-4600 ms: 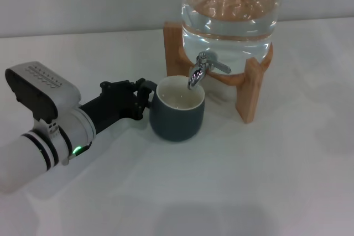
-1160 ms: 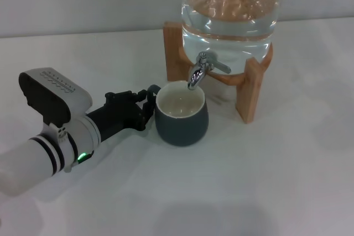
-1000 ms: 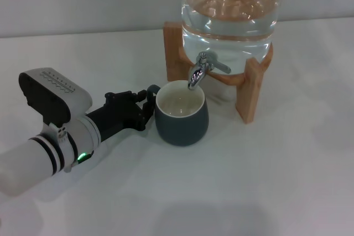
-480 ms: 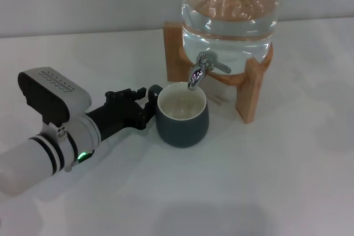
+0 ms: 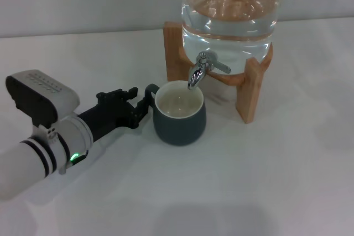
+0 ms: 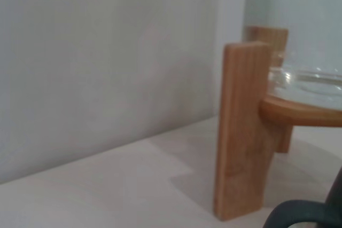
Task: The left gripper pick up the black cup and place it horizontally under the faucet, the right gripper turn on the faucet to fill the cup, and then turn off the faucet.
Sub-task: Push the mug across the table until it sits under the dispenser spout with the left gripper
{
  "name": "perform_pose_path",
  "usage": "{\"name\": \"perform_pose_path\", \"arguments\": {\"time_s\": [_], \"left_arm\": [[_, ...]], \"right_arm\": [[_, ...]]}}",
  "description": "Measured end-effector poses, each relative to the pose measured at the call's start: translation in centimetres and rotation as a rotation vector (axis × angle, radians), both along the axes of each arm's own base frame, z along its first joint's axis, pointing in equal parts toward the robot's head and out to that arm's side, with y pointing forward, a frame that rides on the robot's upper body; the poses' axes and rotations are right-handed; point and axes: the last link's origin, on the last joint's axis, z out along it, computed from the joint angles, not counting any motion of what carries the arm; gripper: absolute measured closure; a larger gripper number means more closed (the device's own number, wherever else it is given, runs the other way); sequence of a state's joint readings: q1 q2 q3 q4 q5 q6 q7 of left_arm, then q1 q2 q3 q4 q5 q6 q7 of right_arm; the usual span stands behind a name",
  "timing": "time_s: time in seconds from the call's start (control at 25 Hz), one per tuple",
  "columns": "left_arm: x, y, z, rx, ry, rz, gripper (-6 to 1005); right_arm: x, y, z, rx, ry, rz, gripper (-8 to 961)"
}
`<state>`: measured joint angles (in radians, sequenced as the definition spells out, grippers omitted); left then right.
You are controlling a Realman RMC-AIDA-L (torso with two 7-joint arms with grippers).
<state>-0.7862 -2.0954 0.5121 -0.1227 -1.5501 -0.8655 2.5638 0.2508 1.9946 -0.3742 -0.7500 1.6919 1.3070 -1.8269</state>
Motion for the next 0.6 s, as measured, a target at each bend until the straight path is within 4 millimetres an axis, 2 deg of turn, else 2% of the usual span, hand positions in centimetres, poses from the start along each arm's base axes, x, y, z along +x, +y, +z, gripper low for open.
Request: {"name": "perform_pose_path", "arguments": {"time_s": [0.6], "left_arm": [[-0.03, 0.33, 0.56, 0.019, -0.013, -0.003, 634]], "right_arm": [[0.04, -0.05, -0.01, 0.001, 0.001, -0.002, 113]]}}
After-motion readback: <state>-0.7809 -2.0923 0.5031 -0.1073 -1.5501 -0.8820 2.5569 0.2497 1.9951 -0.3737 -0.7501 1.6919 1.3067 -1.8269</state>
